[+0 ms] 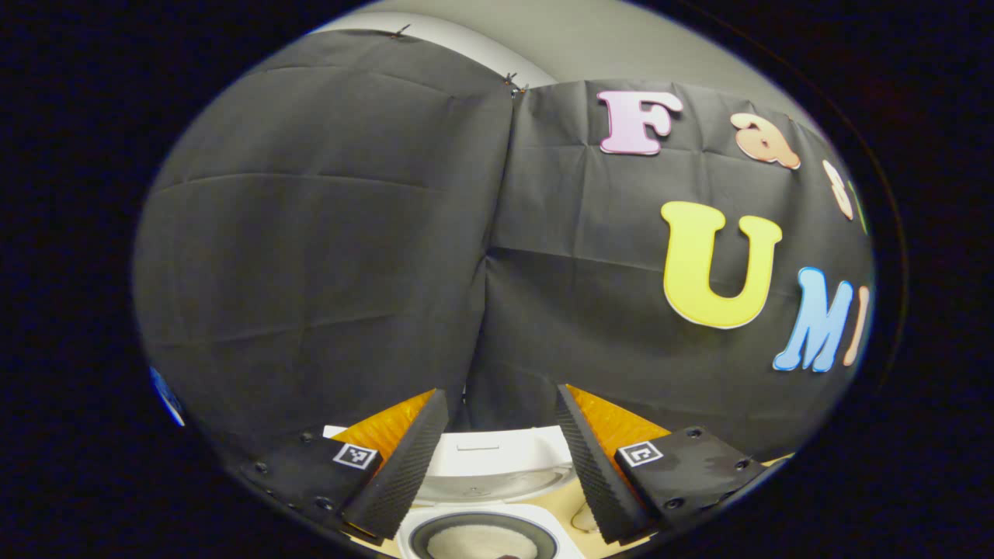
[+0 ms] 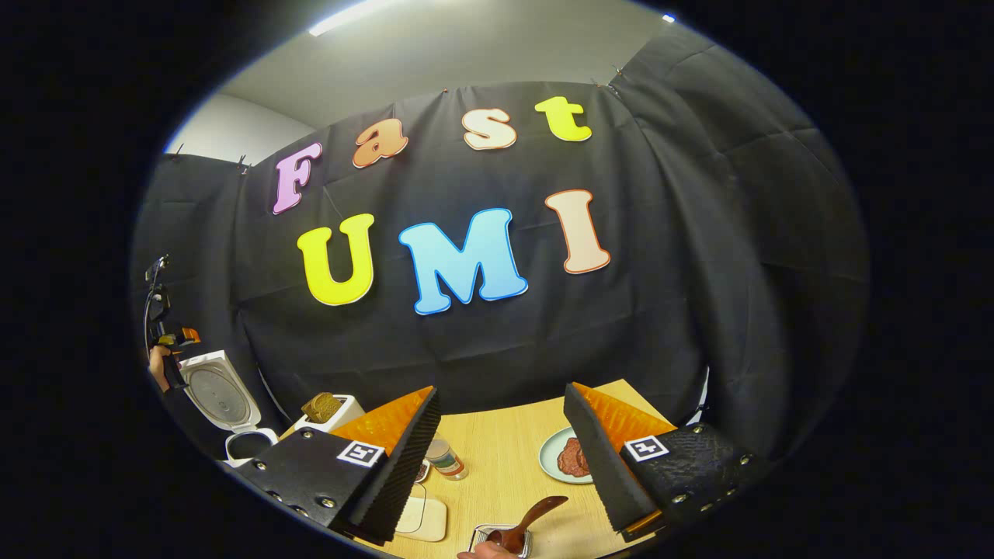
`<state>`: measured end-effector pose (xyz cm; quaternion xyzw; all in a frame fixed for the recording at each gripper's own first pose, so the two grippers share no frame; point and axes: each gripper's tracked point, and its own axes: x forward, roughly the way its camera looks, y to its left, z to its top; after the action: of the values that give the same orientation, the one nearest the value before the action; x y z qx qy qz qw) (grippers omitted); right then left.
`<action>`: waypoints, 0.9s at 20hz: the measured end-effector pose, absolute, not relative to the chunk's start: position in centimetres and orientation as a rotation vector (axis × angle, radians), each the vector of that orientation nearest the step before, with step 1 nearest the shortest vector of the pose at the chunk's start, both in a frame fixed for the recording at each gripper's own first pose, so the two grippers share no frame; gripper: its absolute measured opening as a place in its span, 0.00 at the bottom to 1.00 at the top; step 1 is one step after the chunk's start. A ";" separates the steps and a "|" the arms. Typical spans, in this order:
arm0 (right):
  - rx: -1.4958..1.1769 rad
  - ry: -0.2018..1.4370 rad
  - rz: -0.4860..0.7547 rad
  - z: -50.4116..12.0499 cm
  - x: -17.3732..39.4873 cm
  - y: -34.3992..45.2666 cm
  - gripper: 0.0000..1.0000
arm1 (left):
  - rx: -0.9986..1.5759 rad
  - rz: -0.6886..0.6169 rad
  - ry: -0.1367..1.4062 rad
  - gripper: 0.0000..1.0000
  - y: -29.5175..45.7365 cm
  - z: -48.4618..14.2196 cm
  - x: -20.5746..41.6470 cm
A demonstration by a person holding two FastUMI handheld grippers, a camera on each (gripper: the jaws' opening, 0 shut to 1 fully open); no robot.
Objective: Close the left gripper, press the button to open the rice cooker; take a wooden spoon from the chopstick holder with the right hand, scoop a spoonful of rice and pour it into the rice cooker, then put the wooden spoon back into the chopstick holder.
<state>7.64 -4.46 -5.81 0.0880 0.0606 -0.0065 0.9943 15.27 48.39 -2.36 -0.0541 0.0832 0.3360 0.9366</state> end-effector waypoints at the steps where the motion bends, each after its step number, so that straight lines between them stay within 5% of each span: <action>1: 0.175 0.118 -0.015 -5.7 7.7 -4.6 0.96 | -0.106 0.688 0.189 0.96 48.9 -2.9 15.9; 6: 0.176 0.111 -0.032 -5.8 7.6 -5.1 0.96 | -0.104 0.750 0.281 0.98 50.4 -5.5 16.5; 7: 0.176 0.115 -0.035 -5.9 7.5 -5.2 0.96 | -0.080 0.756 0.295 0.92 50.2 -5.9 16.5; 18: 0.178 0.103 0.000 -5.5 5.5 -5.2 0.96 | -0.063 0.753 0.234 0.95 50.8 -5.6 16.2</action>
<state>5.52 -5.25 -5.55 0.0891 0.0512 0.0000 0.9947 16.17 50.75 -5.59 -0.0309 0.1142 0.3669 0.9227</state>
